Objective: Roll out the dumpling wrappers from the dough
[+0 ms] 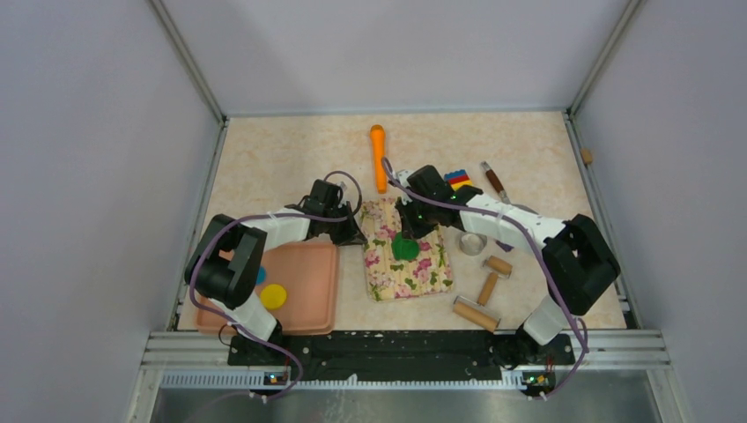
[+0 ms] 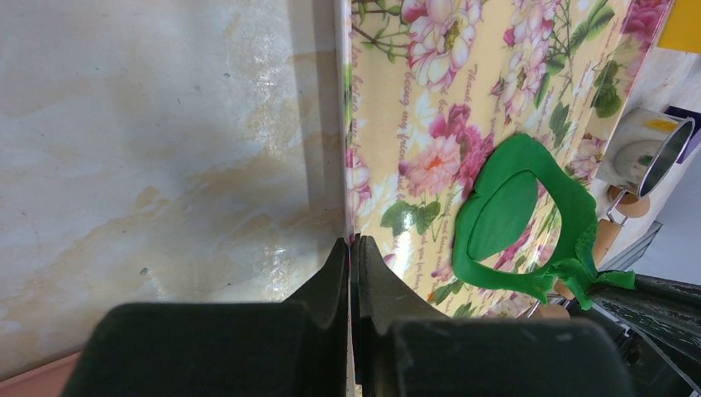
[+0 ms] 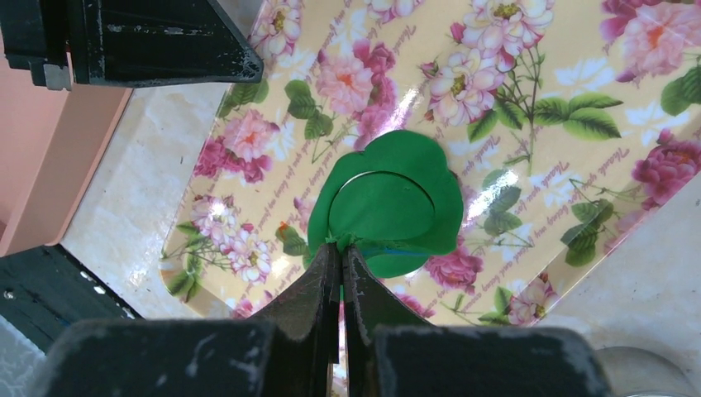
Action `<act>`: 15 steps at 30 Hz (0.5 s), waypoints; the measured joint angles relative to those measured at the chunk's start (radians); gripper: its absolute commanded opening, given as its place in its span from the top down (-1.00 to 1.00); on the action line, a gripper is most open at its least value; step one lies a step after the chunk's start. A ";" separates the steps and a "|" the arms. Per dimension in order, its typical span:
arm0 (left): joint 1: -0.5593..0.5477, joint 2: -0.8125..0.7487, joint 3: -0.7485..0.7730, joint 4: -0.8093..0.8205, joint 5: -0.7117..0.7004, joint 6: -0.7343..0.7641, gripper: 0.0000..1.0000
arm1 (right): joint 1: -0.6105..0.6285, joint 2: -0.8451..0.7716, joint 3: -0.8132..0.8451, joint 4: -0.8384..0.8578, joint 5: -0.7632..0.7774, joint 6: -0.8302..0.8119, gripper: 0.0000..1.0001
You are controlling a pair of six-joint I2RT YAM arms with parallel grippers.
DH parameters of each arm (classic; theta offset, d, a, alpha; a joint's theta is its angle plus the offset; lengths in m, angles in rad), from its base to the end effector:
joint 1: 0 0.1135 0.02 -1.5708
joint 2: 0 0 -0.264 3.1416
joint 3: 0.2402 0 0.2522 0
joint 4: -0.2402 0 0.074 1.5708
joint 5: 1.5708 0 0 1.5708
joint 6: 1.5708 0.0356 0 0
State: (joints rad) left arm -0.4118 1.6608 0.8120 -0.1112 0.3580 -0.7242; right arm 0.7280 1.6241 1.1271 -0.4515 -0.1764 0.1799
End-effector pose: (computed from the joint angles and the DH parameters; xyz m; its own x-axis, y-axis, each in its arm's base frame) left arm 0.2811 -0.1364 0.1443 -0.9327 -0.2698 -0.2394 -0.0786 0.7999 -0.5950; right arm 0.2508 0.2319 0.2245 -0.7277 -0.4126 -0.5480 -0.6111 0.7528 0.2446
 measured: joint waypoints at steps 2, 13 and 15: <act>0.000 0.000 0.000 0.000 0.000 0.002 1.00 | 0.000 0.000 0.000 0.002 -0.002 0.001 1.00; 0.011 0.002 0.022 -0.029 -0.005 0.033 0.90 | -0.004 0.058 0.131 0.028 -0.005 0.006 1.00; 0.024 0.003 0.031 -0.041 -0.008 0.046 0.85 | -0.004 0.074 0.158 0.040 -0.006 0.006 1.00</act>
State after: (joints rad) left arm -0.3874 1.6634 0.8429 -0.1524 0.3500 -0.6781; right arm 0.7238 1.6978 1.2854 -0.4118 -0.1825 0.1860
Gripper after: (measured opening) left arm 0.036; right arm 0.014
